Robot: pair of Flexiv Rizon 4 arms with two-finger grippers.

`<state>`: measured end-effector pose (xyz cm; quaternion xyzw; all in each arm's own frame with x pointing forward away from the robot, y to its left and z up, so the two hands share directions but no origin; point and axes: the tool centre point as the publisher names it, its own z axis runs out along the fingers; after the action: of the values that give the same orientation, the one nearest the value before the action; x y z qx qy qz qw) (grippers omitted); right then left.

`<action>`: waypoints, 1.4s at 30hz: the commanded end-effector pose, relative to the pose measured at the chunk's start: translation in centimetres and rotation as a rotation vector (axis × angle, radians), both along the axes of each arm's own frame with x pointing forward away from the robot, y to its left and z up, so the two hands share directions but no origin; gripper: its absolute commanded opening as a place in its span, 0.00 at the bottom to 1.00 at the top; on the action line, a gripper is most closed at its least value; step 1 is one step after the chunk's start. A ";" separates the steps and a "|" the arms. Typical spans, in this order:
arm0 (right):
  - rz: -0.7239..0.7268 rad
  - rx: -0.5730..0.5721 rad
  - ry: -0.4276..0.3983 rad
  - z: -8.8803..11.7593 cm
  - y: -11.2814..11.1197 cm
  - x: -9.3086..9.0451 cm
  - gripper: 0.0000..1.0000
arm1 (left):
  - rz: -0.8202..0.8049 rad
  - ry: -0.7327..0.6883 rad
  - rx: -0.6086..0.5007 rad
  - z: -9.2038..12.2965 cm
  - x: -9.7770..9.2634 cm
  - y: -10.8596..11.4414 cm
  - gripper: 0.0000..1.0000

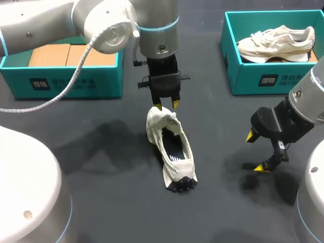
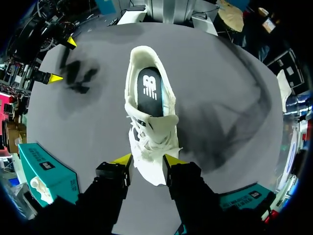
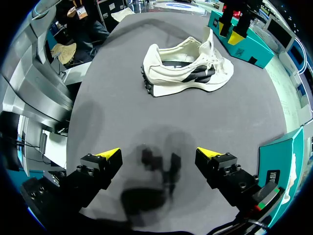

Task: Take the shoe out of the shoebox, open the shoe tongue, remove and reinsert the insole, then place the shoe into the shoebox

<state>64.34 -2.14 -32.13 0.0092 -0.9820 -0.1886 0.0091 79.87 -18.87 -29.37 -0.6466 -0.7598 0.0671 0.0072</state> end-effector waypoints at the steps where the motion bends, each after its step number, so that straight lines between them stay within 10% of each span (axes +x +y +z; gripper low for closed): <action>1: -0.002 -0.002 -0.003 0.0 0.0 -0.2 1.00 | -0.008 0.007 -0.009 -1.2 -1.0 -0.4 0.37; 19: -0.002 -0.002 -0.003 0.0 0.0 -0.2 1.00 | -0.032 0.083 -0.018 -4.7 -6.5 -1.3 0.30; 29: -0.002 -0.002 -0.003 0.0 0.0 -0.2 1.00 | -0.018 0.030 -0.057 -2.0 -6.2 -0.8 0.29; 42: -0.002 -0.002 -0.003 0.0 0.0 -0.2 1.00 | -0.033 0.066 -0.016 -6.9 -8.9 -1.8 0.24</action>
<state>64.34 -2.14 -32.13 0.0091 -0.9820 -0.1886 0.0091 70.82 -20.18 -35.40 -0.6563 -0.7481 0.0942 0.0267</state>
